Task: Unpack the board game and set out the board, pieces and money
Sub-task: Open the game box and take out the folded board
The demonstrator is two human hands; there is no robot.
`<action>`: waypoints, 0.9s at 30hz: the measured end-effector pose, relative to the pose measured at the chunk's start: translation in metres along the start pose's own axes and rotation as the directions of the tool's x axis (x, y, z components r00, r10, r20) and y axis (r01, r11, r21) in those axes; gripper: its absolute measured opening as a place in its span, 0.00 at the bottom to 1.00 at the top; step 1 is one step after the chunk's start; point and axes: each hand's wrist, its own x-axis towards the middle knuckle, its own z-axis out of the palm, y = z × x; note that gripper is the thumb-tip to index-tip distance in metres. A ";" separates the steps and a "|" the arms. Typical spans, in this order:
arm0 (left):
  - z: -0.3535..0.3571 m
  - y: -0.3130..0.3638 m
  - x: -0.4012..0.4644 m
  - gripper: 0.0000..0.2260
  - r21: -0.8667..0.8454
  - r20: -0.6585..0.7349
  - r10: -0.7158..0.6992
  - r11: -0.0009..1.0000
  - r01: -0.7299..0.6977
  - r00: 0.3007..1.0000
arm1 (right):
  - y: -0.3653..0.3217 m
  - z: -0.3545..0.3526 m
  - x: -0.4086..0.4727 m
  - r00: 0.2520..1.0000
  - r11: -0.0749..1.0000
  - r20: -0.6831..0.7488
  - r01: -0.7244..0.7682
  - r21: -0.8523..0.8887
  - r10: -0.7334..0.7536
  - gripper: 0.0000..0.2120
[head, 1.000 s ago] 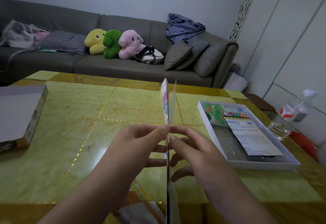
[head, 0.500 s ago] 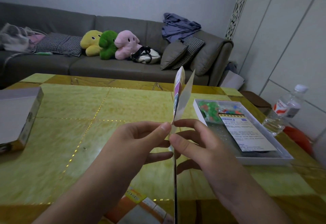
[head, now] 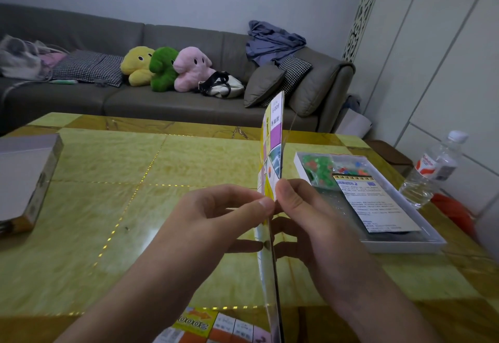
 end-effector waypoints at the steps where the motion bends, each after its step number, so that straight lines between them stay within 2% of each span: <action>1: 0.000 0.000 0.000 0.10 0.012 -0.006 0.008 1.000 -0.008 1.000 | 0.001 -0.002 0.000 1.000 1.000 0.009 0.000 0.003 0.000 0.23; 6: 0.004 0.000 -0.003 0.08 0.077 -0.042 0.048 0.996 -0.044 0.998 | 0.003 -0.005 0.001 0.999 0.999 0.034 -0.006 0.039 0.005 0.23; 9: 0.005 -0.001 -0.003 0.08 0.124 -0.061 0.077 0.990 -0.069 0.995 | 0.001 -0.002 -0.001 1.000 1.000 0.016 0.017 0.015 -0.018 0.18; 12: 0.007 -0.003 -0.004 0.15 0.215 -0.097 0.118 0.972 -0.095 0.988 | -0.002 0.001 -0.006 0.992 0.980 -0.054 0.104 -0.168 -0.114 0.14; 15: 0.011 -0.004 -0.006 0.14 0.375 -0.142 0.228 0.913 -0.160 0.963 | -0.004 0.004 -0.008 0.967 0.914 -0.108 0.177 -0.366 -0.231 0.16; 17: 0.014 -0.003 -0.007 0.13 0.447 -0.172 0.304 0.872 -0.200 0.937 | -0.005 0.004 -0.009 0.960 0.893 -0.114 0.191 -0.407 -0.257 0.17; 21: 0.019 0.006 -0.011 0.13 0.588 -0.167 0.415 0.770 -0.248 0.894 | -0.008 0.002 -0.009 0.941 0.865 -0.184 0.170 -0.472 -0.285 0.17; 24: 0.013 0.010 -0.010 0.16 0.672 -0.174 0.446 0.705 -0.225 0.878 | -0.008 -0.004 -0.007 0.927 0.822 -0.239 0.113 -0.558 -0.289 0.20; 27: -0.006 0.014 -0.006 0.22 0.682 -0.248 0.432 0.714 -0.161 0.867 | -0.010 -0.019 -0.005 0.921 0.861 -0.314 0.044 -0.506 -0.231 0.20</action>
